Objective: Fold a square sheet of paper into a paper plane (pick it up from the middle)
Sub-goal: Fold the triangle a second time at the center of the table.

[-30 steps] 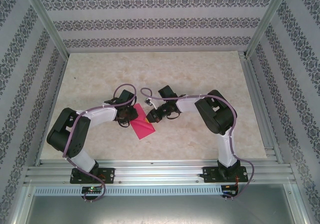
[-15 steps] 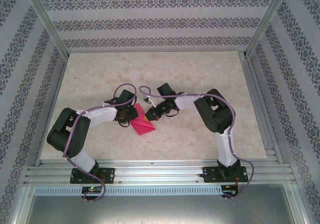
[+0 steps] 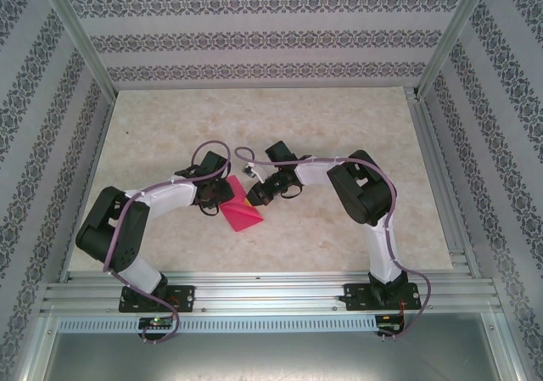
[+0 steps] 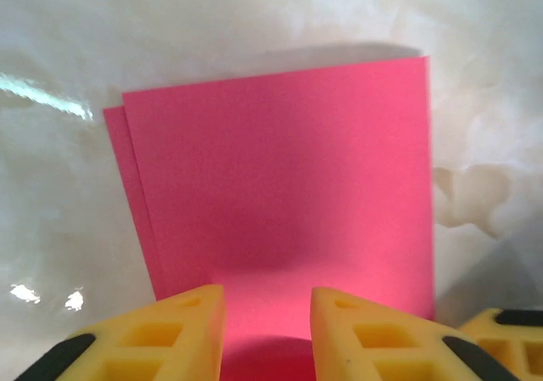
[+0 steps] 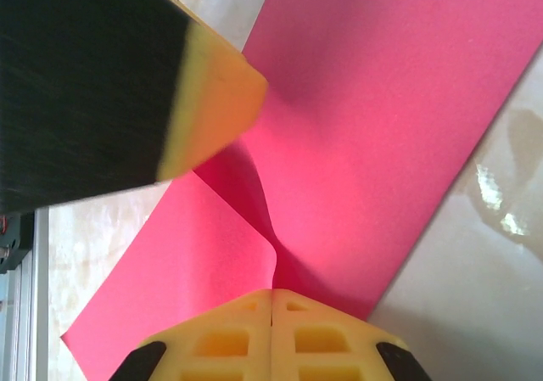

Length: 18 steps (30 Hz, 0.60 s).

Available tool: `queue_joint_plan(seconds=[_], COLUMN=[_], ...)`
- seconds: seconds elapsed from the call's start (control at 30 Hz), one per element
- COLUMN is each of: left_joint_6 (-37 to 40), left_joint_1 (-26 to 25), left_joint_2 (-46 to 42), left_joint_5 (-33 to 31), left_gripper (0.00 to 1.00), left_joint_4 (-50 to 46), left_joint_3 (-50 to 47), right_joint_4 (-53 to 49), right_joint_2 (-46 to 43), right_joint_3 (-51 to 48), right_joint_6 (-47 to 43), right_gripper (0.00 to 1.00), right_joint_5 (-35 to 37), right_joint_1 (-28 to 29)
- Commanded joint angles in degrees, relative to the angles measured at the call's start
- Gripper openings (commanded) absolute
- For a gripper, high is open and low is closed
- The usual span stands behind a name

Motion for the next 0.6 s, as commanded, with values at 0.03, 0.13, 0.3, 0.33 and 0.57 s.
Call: queue_joint_plan(seconds=[0.03, 0.13, 0.3, 0.33, 0.57], left_joint_6=[0.8, 0.2, -2.6, -3.1, -4.8], left_joint_1=[-0.4, -0.4, -0.5, -0.6, -0.7], left_joint_2=[-6.5, -8.8, -10.6, -10.9, -13.2], left_joint_5=[-1.0, -0.1, 6.6, 6.6, 6.3], left_gripper=[0.38, 0.39, 0.37, 0.36, 0.36], left_joint_4=[-0.8, -0.7, 2.2, 2.4, 3.6], left_joint_3=[1.0, 0.6, -1.8, -2.2, -4.8], right_joint_4=[-1.6, -1.7, -2.3, -2.0, -0.6], right_joint_2=[0.4, 0.4, -0.3, -0.6, -2.5], right_joint_3=[0.4, 0.4, 0.0, -0.4, -1.0], right_joint_6=[-1.9, -2.0, -2.5, -2.6, -2.1], right_gripper=[0.05, 0.05, 0.05, 0.05, 0.05], right_joint_5=[-0.7, -0.3, -0.2, -0.3, -0.2], right_joint_1=[0.0, 0.2, 0.7, 0.7, 0.8])
